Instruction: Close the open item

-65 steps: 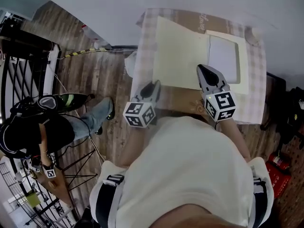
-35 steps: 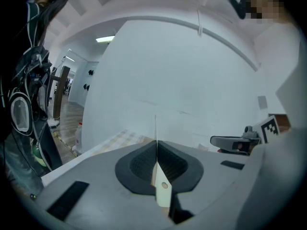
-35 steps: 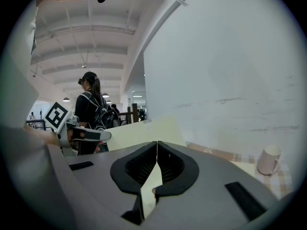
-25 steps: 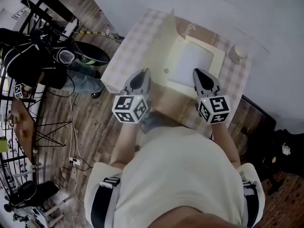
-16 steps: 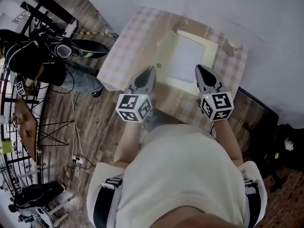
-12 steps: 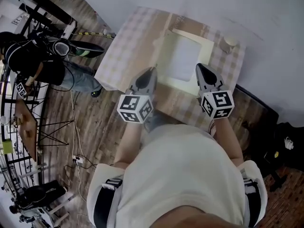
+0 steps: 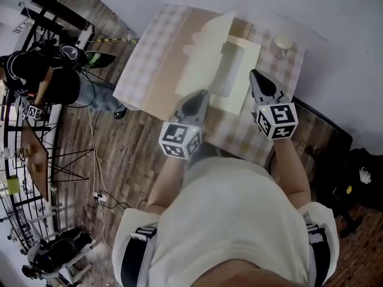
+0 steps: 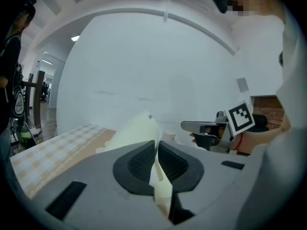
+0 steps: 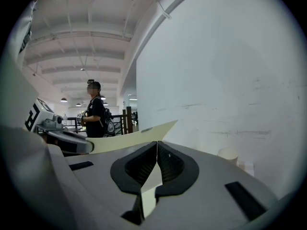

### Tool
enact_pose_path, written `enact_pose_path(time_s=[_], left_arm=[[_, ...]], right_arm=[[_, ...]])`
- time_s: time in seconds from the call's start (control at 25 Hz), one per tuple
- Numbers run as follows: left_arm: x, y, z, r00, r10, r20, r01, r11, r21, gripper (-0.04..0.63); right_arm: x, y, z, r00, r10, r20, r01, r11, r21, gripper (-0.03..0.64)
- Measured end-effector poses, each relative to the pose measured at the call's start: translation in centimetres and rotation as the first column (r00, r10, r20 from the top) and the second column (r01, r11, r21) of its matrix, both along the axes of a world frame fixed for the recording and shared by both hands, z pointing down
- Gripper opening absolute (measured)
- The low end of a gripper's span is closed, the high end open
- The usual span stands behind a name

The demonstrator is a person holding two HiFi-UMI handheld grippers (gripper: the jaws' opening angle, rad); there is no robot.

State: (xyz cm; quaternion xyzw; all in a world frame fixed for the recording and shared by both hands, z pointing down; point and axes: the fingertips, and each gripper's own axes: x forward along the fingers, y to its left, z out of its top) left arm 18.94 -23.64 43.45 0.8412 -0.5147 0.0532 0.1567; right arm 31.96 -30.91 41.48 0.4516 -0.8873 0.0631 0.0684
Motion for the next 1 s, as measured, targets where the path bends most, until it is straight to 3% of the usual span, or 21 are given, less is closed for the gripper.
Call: enact_pose_path(time_s=[0.56,1.0], left_arm=[[6.2,1.5,5.5,0.99,0.12,0.077,-0.113,0.99,-0.088,0.018],[8.4,2.0,9.3,0.974,0.207,0.095,-0.191,0.969,-0.157,0.02]], right_arm=[[3.3,-3.5,4.4,0.997,0.026,-0.074,-0.031,0.997,-0.064,0.0],[0.6,-5.6,7.6,0.989,-0.054,-0.139,0.04,0.993,-0.108,0.0]])
